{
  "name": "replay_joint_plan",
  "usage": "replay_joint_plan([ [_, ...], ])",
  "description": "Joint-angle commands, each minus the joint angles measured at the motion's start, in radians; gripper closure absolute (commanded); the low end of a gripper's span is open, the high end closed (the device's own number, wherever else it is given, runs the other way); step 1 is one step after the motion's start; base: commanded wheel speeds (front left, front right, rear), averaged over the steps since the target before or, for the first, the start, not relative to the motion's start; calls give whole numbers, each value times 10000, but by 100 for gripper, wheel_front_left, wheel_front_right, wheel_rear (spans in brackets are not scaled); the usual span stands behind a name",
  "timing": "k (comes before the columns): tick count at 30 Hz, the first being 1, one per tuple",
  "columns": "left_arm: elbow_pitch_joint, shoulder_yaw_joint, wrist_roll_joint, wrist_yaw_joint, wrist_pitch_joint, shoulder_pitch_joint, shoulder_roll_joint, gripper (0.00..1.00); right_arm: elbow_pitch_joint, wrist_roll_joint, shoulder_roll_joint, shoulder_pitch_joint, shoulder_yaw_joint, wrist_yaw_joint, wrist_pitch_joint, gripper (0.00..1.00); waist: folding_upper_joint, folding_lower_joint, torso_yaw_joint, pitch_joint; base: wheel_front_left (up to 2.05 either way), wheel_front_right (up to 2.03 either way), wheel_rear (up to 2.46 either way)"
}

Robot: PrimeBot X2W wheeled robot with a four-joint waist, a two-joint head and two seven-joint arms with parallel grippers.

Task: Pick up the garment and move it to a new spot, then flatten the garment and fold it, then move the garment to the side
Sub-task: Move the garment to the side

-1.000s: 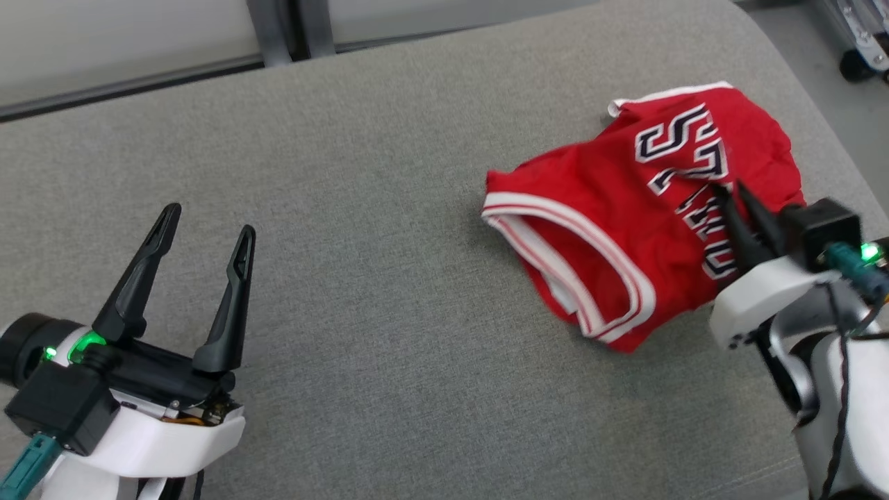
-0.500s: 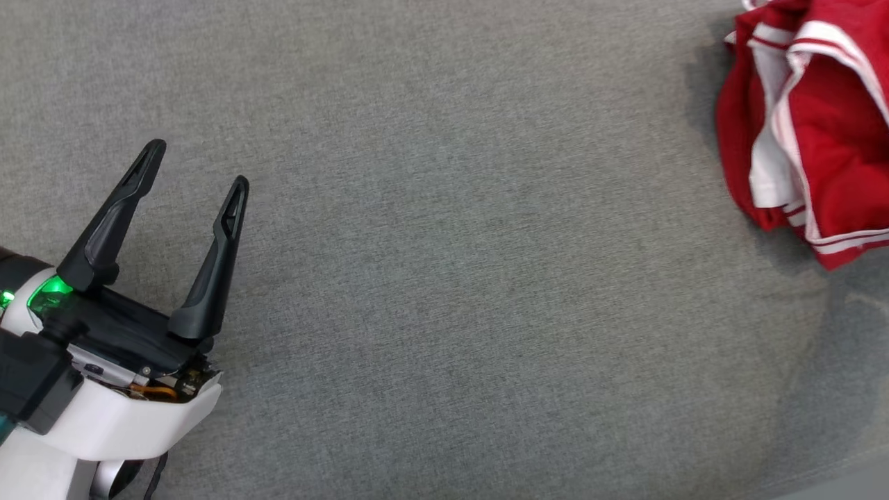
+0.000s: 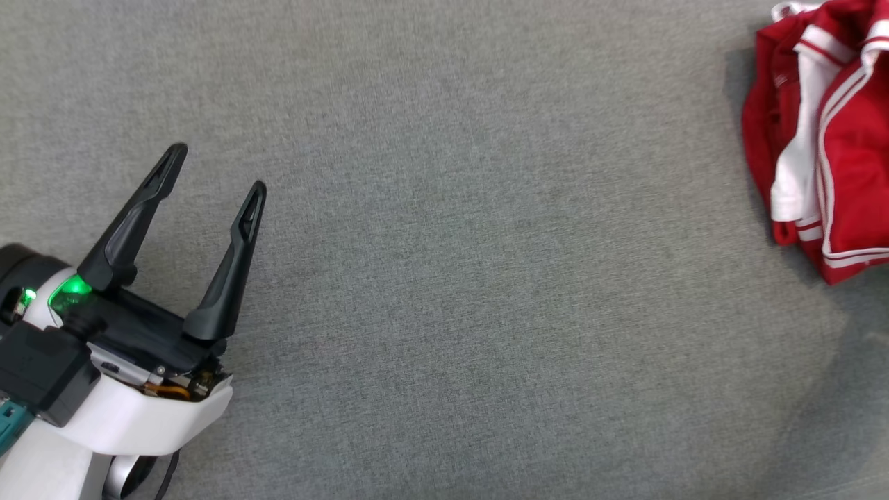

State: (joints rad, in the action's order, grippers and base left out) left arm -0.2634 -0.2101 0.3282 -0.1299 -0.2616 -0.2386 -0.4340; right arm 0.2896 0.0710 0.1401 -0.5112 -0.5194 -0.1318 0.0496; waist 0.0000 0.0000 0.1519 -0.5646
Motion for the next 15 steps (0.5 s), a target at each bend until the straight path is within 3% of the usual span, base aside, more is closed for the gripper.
replay_joint_plan([
  [1,124,139,32,-10,-36,231,37,0,-337,-167,-190,459,240,22,-400,0,0,0,58,483,0,0,0],
  [7,529,661,113,161,-35,918,379,0,-1740,-355,-678,1949,1543,22,-1144,0,0,0,177,1430,0,0,0],
  [15,1168,1434,217,474,-37,1488,936,0,-3370,-569,-875,3304,3180,22,-1274,0,0,0,-227,2309,0,0,0],
])
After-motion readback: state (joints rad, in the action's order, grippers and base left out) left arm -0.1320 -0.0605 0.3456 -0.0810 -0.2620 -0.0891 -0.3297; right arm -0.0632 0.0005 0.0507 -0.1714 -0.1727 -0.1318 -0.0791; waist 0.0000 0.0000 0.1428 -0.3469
